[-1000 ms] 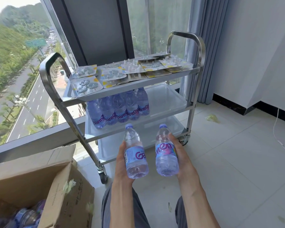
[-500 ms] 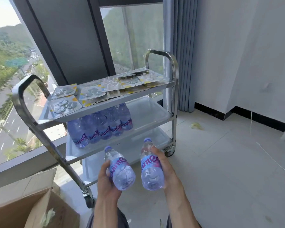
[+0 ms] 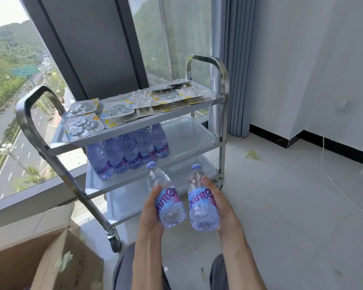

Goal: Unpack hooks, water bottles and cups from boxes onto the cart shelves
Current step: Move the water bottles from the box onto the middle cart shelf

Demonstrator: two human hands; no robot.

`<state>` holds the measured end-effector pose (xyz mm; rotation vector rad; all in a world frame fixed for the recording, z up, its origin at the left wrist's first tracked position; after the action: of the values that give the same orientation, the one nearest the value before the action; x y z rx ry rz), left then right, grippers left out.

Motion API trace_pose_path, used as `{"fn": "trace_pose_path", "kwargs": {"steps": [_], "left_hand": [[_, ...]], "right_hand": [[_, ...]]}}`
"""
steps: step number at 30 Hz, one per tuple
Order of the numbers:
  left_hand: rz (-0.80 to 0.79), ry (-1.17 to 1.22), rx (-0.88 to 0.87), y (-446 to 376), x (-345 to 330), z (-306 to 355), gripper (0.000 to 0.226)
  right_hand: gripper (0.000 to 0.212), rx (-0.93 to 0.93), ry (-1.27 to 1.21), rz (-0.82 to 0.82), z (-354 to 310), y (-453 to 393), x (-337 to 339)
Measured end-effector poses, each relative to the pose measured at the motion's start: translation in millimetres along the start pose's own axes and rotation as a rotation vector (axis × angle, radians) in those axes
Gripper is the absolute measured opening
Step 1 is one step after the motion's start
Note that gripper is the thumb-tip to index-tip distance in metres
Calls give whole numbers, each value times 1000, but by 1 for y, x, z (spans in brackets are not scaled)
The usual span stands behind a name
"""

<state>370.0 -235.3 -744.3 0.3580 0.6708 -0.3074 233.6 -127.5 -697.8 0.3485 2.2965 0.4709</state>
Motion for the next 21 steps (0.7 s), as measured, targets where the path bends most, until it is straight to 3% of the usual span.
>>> {"fn": "trace_pose_path", "kwargs": {"steps": [2, 6, 10, 13, 15, 19, 21], "left_hand": [[-5, -56, -9, -3, -4, 3, 39], [-30, -89, -17, -4, -6, 2, 38], [-38, -59, -12, -8, -5, -5, 43], [-34, -90, 2, -11, -2, -9, 51], [-36, -95, 26, -13, 3, -11, 64], [-55, -97, 24, -13, 0, -13, 79], [-35, -127, 7, -14, -1, -13, 74]], "right_hand": [[39, -104, -17, -22, 1, -15, 0], [54, -112, -21, -12, 8, -42, 14], [66, 32, 73, 40, 15, -53, 31], [56, 4, -21, -83, 11, -56, 25], [55, 32, 49, -101, 7, -60, 25], [53, 3, 81, 6, 13, -72, 34], [52, -15, 70, 63, 13, -77, 36]]}}
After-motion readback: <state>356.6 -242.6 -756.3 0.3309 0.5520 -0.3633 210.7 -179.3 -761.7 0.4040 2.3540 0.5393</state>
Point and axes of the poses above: each hand's wrist, its own y-axis away from the middle knuckle, its own x-axis out of the back of the hand, z = x × y, the point moved 3 cm from there along -y, towards the middle knuckle, and after that the axes turned 8 degrees about -x, right-handed, at the moved point
